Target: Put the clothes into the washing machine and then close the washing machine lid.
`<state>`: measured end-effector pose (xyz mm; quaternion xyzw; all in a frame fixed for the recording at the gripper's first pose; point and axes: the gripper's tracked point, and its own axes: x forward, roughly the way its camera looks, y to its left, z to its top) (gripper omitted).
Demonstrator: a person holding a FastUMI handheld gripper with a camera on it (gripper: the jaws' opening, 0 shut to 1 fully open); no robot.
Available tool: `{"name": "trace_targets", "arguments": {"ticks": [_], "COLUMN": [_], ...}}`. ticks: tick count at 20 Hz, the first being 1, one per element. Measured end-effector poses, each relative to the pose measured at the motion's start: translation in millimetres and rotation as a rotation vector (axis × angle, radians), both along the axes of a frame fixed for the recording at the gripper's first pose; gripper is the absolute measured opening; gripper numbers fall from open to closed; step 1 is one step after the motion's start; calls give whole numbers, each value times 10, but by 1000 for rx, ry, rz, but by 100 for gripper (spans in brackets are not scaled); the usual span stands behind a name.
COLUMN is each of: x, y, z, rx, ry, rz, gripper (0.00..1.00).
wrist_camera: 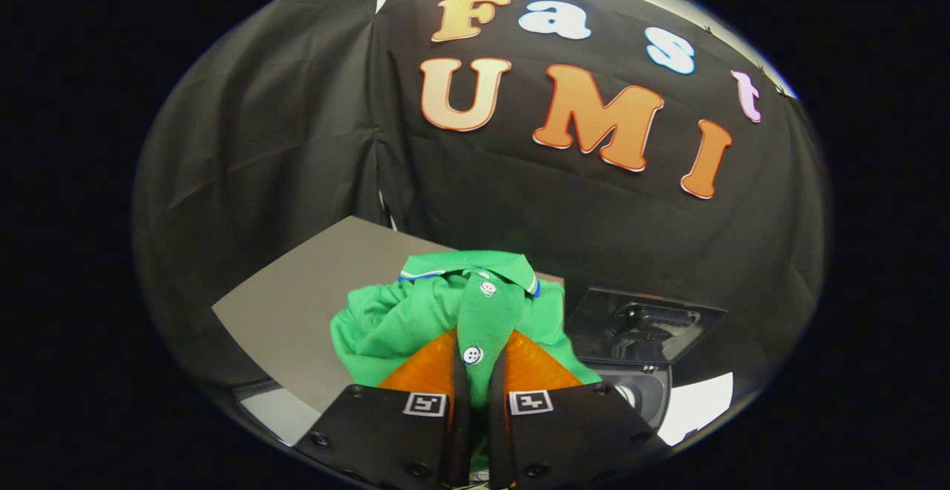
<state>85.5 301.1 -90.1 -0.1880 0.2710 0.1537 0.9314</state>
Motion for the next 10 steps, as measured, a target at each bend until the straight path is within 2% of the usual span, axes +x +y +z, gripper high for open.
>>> {"name": "trace_targets", "arguments": {"ticks": [4, 10], "x": [51, 82], "y": [-399, -1219], "z": [231, 453], "rx": [-4, 99], "ry": [-36, -37], "rz": [-53, -130], "gripper": [17, 17]}}
